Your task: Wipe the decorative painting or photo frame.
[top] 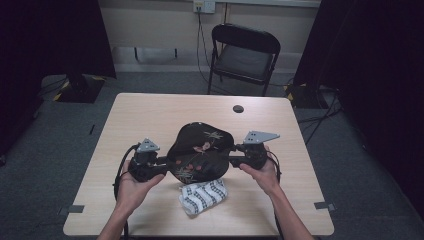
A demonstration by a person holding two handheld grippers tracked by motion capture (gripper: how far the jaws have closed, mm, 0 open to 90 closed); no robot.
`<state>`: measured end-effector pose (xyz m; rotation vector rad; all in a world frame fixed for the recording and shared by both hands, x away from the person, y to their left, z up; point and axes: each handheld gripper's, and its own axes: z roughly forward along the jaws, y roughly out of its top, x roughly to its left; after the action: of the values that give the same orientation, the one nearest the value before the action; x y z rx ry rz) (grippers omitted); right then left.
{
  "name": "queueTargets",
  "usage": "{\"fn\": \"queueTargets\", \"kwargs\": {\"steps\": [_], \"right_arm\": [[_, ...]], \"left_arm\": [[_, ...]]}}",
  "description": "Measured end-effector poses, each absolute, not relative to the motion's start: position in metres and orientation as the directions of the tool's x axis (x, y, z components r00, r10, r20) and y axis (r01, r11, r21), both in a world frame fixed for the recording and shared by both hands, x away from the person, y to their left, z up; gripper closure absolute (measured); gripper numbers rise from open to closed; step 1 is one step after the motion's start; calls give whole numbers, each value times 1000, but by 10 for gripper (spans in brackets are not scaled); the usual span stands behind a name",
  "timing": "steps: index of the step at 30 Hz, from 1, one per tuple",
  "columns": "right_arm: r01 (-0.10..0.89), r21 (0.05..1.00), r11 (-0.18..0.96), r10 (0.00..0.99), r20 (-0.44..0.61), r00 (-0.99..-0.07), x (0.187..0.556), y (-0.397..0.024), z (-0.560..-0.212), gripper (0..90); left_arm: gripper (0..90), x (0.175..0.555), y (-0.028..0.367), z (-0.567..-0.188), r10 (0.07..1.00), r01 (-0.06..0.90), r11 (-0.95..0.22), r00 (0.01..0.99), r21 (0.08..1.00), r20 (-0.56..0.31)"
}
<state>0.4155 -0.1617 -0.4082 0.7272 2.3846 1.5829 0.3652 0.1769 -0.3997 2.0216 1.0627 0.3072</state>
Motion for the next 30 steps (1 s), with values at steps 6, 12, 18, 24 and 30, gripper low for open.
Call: {"fn": "queueTargets", "kwargs": {"steps": [6,12,18,24,30], "right_arm": [[285,909,304,493,106,-864,403,-170,-407,614],[299,905,303,486,123,-865,395,-174,-409,604],[283,903,322,447,119,-887,395,-165,-407,651],[260,905,337,428,99,-898,395,-159,-404,730],[253,911,327,443,89,-892,391,-164,-401,731]], "left_arm": [[554,379,171,-401,762,558,-333,634,760,-132],[513,390,165,-400,739,537,-357,663,765,-121],[469,400,156,-405,697,517,-356,702,778,-148],[423,401,143,-404,684,493,-375,719,785,-124],[375,400,143,-407,709,520,-353,691,778,-141]]}}
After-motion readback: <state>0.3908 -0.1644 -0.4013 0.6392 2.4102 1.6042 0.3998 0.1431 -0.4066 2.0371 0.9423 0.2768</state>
